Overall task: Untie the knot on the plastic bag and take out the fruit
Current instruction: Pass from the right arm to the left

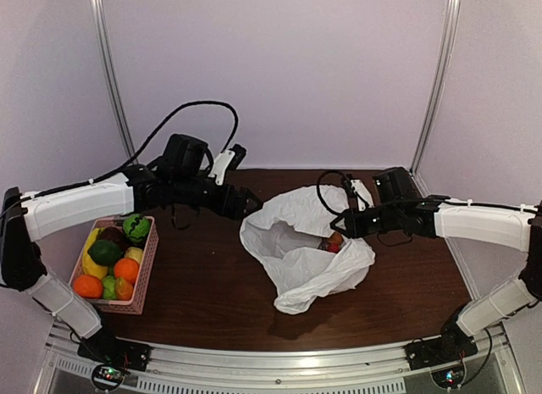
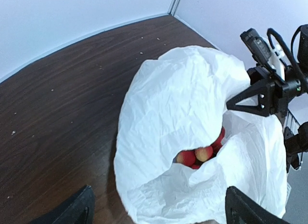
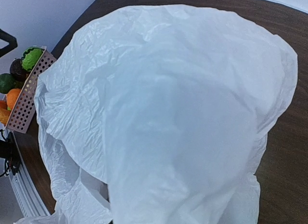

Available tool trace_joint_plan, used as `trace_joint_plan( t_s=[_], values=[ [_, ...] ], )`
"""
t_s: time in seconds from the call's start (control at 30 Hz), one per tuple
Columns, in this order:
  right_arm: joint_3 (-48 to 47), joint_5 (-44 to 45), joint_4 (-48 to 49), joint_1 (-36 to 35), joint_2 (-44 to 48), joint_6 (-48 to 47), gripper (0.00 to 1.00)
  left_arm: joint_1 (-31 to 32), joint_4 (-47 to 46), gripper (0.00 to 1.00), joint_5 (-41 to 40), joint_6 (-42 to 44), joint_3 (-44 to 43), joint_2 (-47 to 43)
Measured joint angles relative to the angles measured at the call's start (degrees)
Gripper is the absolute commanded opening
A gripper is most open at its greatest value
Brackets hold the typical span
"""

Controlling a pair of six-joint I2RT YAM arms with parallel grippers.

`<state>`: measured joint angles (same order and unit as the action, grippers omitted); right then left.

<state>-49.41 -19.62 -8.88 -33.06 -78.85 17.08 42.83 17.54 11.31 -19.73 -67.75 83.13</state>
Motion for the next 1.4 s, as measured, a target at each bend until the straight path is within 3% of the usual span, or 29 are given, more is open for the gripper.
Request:
trace_joint_plan(
  t_s=[0.47,0.67,0.73,0.77,0.9,0.97,1.17,1.27,1.4],
  values=[
    [-0.02,-6.47,0.13,-3.76,1.66,-1.44,0.27,-0.02,-6.36,0.97,5.79,7.56,-13.03,21.16],
    [0.28,-6.54,0.13,-4.79,2.73,-0.96,0.26,-0.02,-8.02,0.97,7.28,7.87,-13.81,24.96],
    [0.31,-6.51,0.11,-5.09,2.91,-0.81,0.26,-0.04,-8.94,0.85,8.39,7.82,-13.81,25.29],
    [0.33,-6.51,0.11,-5.20,2.99,-0.79,0.26,-0.04,-9.40,0.68,9.40,7.67,-13.81,25.33],
    [0.72,-5.73,-0.31,-5.29,3.61,-0.50,0.26,-0.09,-11.50,0.18,14.80,6.78,-14.32,25.77],
    [0.72,-4.96,-0.52,-5.33,3.76,-0.15,0.26,-0.09,-11.80,0.00,16.96,6.36,-14.47,25.97],
    [-1.46,-0.81,-4.28,-5.38,3.78,0.79,0.26,-0.09,-12.09,0.00,19.78,4.83,-13.68,25.44],
    [-5.88,3.34,-7.80,-5.44,3.61,0.98,0.27,-0.09,-15.50,0.00,19.32,1.68,-7.52,20.68],
    [-12.94,8.79,-11.61,-5.46,2.19,0.94,0.51,0.33,-21.42,0.00,16.50,-3.82,1.55,11.58]
  ],
)
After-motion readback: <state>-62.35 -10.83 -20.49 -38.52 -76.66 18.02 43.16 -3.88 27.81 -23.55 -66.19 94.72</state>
